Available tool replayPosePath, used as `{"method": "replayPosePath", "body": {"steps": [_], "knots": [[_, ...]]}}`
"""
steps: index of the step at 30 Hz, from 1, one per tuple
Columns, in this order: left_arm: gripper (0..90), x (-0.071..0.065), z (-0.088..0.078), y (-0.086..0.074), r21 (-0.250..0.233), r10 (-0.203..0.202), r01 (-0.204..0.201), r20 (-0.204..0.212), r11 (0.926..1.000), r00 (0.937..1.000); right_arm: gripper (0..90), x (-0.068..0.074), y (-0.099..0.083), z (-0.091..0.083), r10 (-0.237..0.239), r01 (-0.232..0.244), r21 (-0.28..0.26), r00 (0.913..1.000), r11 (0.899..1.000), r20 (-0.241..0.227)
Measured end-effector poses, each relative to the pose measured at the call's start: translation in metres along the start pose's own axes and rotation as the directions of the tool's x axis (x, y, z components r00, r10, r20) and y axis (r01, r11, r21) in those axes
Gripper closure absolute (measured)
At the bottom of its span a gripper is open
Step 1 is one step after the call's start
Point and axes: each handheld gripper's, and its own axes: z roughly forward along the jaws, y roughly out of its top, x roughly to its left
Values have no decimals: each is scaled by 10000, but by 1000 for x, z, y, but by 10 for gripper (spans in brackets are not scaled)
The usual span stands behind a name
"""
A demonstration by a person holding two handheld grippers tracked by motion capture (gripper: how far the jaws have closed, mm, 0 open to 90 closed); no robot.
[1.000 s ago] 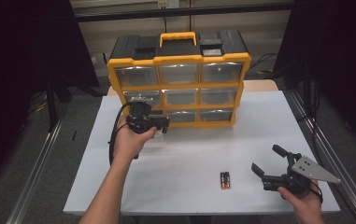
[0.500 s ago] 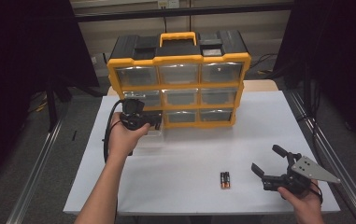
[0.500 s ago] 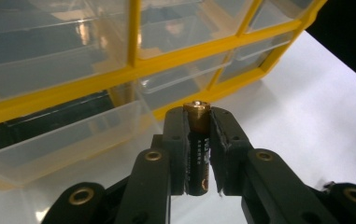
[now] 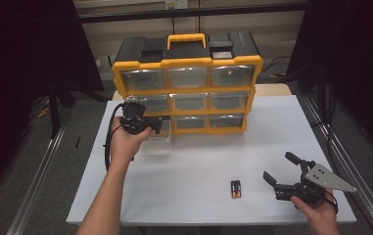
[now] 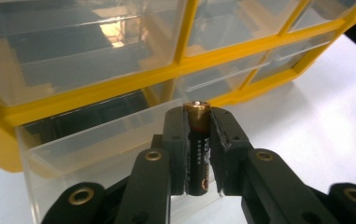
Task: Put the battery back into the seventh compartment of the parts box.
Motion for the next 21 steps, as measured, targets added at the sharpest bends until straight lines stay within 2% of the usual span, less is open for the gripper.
{"method": "replayPosePath", "body": {"steps": [4, 5, 7, 10, 11, 13, 16, 17, 21], "knots": [[773, 3, 3, -3, 26, -73, 73, -118, 10000, 9999, 16, 0, 0, 0, -1, 1, 25, 10000, 10000, -21], [773, 3, 4, -4, -180, -279, 277, -154, 9995, 9995, 16, 0, 0, 0, 13, -13, 43, 10000, 10000, -24], [773, 8, 3, -4, 86, -53, 55, -149, 9999, 9999, 16, 0, 0, 1, 4, -4, 21, 10000, 10000, -27], [773, 10, 4, -6, 90, -103, 105, -243, 9999, 9997, 16, 1, -1, 1, 61, -61, 57, 10000, 10000, -30], [773, 10, 6, -6, -24, -293, 292, -233, 9996, 9993, 16, 1, -1, 1, 58, -58, 53, 10000, 10000, -21], [773, 10, 7, -6, 25, -194, 195, -310, 9998, 9993, 16, 0, -1, 1, 19, -19, 39, 10000, 10000, -25], [767, 10, 8, -7, 158, -17, 20, -173, 9999, 9998, 16, 0, -1, 1, 5, -5, 35, 10000, 10000, -34], [744, 9, 9, -8, -51, 9, -9, -70, 10000, 10000, 16, 0, -1, 1, 0, 0, 33, 10000, 10000, -20], [666, 8, 9, -7, -110, 6, -3, 257, 9999, 9997, 16, 0, -1, 1, 10, -10, 24, 10000, 10000, -15]]}}
